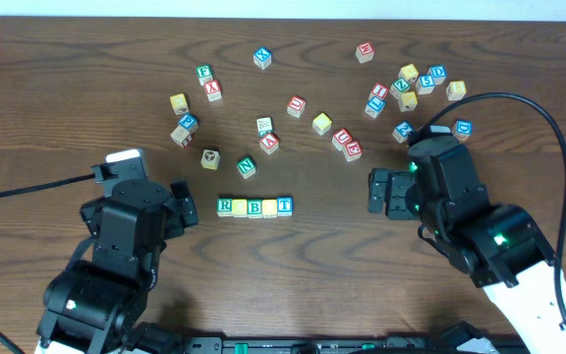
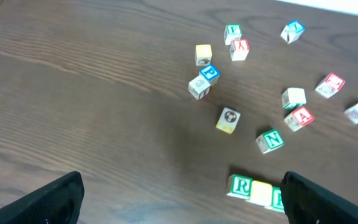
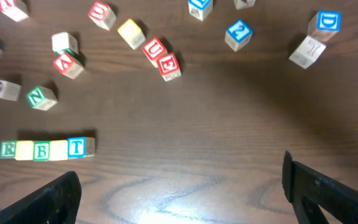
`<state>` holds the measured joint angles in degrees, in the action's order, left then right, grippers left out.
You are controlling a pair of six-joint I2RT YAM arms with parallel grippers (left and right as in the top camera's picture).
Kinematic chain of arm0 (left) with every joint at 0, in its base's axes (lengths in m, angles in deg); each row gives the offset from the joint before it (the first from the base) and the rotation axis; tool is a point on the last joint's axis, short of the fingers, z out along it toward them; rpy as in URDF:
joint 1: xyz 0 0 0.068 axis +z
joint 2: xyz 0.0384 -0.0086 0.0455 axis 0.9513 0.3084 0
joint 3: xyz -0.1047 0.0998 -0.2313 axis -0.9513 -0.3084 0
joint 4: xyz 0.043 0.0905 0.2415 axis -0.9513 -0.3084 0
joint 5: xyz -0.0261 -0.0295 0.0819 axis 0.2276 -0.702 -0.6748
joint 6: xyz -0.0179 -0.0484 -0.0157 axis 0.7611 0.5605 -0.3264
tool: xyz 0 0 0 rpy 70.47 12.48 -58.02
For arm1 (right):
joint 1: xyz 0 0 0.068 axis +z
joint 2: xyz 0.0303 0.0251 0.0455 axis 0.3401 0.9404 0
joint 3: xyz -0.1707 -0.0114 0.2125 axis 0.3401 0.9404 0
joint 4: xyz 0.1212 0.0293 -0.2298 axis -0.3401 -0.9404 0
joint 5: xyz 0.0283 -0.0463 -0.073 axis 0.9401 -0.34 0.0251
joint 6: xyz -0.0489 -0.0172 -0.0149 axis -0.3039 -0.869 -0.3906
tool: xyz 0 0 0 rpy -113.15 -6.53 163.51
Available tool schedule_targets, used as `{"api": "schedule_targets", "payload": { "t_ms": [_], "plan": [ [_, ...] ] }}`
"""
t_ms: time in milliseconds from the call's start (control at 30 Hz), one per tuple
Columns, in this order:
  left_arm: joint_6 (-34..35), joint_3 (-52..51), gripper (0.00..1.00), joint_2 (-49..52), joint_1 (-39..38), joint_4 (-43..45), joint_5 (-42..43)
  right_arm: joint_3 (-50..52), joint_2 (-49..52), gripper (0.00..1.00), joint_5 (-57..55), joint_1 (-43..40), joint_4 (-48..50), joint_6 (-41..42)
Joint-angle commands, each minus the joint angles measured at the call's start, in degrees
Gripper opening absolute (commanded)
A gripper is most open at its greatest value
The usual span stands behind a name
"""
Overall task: Spell out ROBOT
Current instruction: 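Move the left gripper down to the green R block at the row's left end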
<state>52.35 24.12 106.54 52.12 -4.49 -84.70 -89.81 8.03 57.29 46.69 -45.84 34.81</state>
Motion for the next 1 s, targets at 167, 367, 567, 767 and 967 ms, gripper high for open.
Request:
{"api": "schedule_targets", "payload": {
  "t_ms": [167,367,567,767,967],
  "plan": [
    [-1.2,-3.2,0.47,4.2,3.2,-0.5,-0.8,-0.1,-10.7,0.99,-2.8,-0.3,0.0,-1.0],
    [3.0,-5.2,0.23,10.3,10.2,-0.1,-0.8,-0.1,-15.4,0.99,-3.8,-0.2,-2.1,-3.1],
    [3.0,-5.2,0.12,19.9,13.2,0.1,0.1,-0.1,-15.5,0.99,-3.7,-0.2,-4.0,-3.1],
    [-1.5,-5.2,0.07,29.7,13.2,3.2,8.2,-0.1,-15.5,0.99,-3.7,-0.2,-5.3,-3.1],
    [-5.4,-5.2,0.07,37.5,13.2,8.6,16.0,-0.1,-15.5,0.99,-3.7,-0.2,-5.3,-3.1]
  ]
}}
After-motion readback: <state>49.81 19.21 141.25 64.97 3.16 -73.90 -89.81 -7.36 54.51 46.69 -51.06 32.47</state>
